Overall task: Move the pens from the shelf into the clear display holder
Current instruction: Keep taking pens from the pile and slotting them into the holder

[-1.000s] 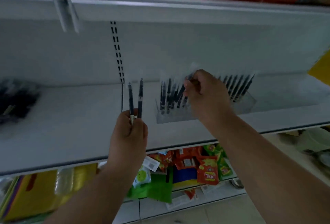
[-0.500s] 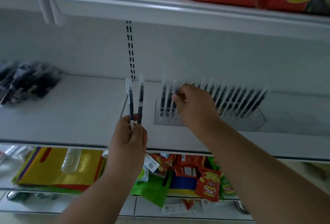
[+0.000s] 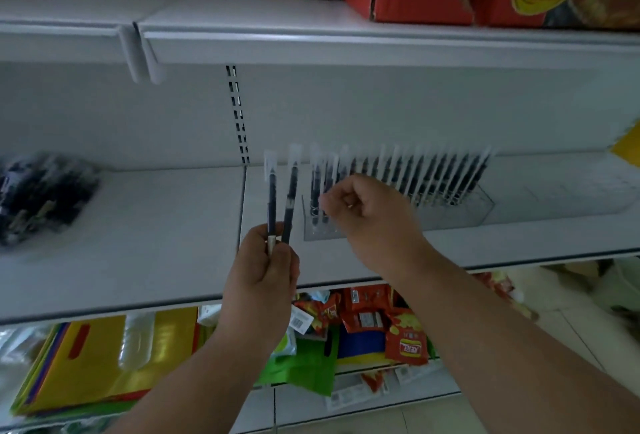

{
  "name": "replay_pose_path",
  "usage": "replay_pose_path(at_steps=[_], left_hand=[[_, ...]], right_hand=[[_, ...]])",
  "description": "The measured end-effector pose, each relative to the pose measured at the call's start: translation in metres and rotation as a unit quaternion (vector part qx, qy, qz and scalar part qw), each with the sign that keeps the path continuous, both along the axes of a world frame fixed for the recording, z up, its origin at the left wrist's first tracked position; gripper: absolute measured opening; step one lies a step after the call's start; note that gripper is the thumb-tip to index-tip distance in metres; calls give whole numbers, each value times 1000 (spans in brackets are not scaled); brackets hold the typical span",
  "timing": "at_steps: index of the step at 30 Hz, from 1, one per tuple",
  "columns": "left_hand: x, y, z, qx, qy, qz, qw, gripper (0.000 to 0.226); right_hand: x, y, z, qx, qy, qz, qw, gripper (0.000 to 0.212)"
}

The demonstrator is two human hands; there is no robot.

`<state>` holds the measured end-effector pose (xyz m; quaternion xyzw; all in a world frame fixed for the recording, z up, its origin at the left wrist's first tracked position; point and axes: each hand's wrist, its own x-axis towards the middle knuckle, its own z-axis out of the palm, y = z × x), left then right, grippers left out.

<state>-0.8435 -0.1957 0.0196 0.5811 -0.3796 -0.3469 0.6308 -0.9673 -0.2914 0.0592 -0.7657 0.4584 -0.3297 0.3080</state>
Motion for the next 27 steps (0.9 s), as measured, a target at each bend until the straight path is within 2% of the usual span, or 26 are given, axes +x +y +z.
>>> replay_pose_path(at_steps=[2, 5, 8, 11, 12, 15, 17, 24, 27], left_hand=[[0, 5, -7, 10, -39, -45, 998, 20], [-5, 17, -14, 18, -58, -105, 993, 19], [-9, 21, -8, 20, -71, -134, 988, 20], [-9, 11, -9, 24, -41, -103, 994, 25], [-9, 9, -8, 25, -32, -85, 996, 26], [-14, 6, -5, 22, -16, -45, 999, 26], [-19, 4, -3, 18, -2, -33, 999, 25], [-35, 0, -4, 13, -5, 5, 1000, 27], [-36, 0, -6, 26, -6, 32, 999, 28]], right_hand=[[7, 12, 3, 87, -73, 16, 993, 17], [6, 23, 1, 146, -127, 0, 981, 15], [-5, 24, 4, 165, -146, -9, 975, 14], [-17, 14, 11, 140, -191, -50, 970, 13], [-22, 9, 14, 106, -189, -68, 974, 13], [-39, -11, 22, -27, -103, -113, 988, 12], [-45, -24, 25, -69, -70, -109, 989, 10], [-40, -48, 16, -104, 0, -30, 994, 14], [-34, -54, 9, -122, 27, -4, 992, 9]])
